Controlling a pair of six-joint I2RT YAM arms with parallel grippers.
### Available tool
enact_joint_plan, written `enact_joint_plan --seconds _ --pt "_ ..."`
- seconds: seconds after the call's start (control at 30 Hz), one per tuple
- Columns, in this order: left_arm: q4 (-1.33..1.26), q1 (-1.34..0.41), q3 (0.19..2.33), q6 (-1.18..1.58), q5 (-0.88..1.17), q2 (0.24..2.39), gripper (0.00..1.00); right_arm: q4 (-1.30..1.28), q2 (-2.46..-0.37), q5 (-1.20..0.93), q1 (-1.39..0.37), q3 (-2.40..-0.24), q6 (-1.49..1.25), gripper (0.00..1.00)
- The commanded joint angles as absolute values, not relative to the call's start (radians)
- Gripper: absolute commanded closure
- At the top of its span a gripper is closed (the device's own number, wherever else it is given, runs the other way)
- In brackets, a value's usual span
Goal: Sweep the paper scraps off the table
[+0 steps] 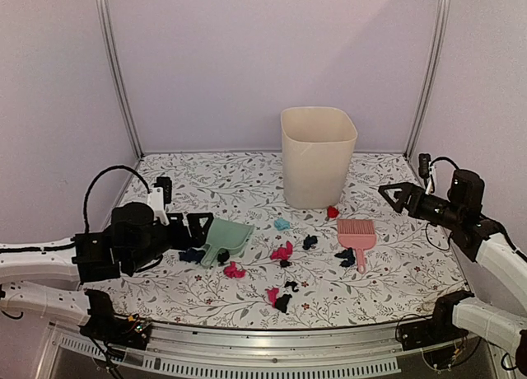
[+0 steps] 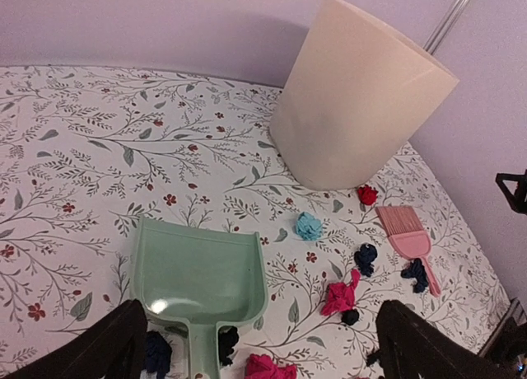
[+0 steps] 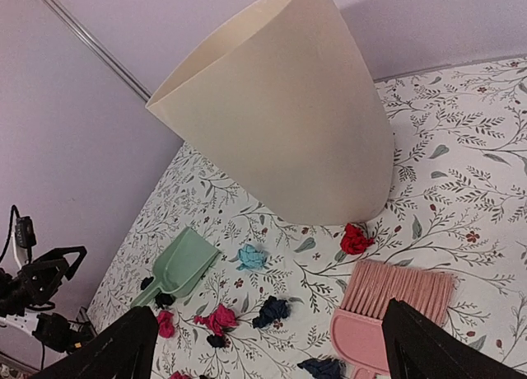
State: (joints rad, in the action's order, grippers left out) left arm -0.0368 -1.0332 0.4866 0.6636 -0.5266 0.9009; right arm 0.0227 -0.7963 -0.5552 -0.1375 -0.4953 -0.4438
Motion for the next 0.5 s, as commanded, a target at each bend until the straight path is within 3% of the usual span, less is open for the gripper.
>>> enact_joint_plan --seconds 0.0,0.17,0.47 --pt "0.061 -1.048 0.466 0.67 -0.561 0.858 0.0 -0.109 -0.78 -0.438 -0.147 -0.51 -0.476 0.01" --pt "0.074 -1.051 0.468 0.672 -0.548 0.84 0.0 -0.311 -0.844 -0.217 -0.238 -0.591 -0.499 0.01" --pt "0.095 -1.05 0.469 0.681 -0.555 0.839 0.0 -0.48 -0.981 0.189 -0.561 -0.661 -0.582 0.02"
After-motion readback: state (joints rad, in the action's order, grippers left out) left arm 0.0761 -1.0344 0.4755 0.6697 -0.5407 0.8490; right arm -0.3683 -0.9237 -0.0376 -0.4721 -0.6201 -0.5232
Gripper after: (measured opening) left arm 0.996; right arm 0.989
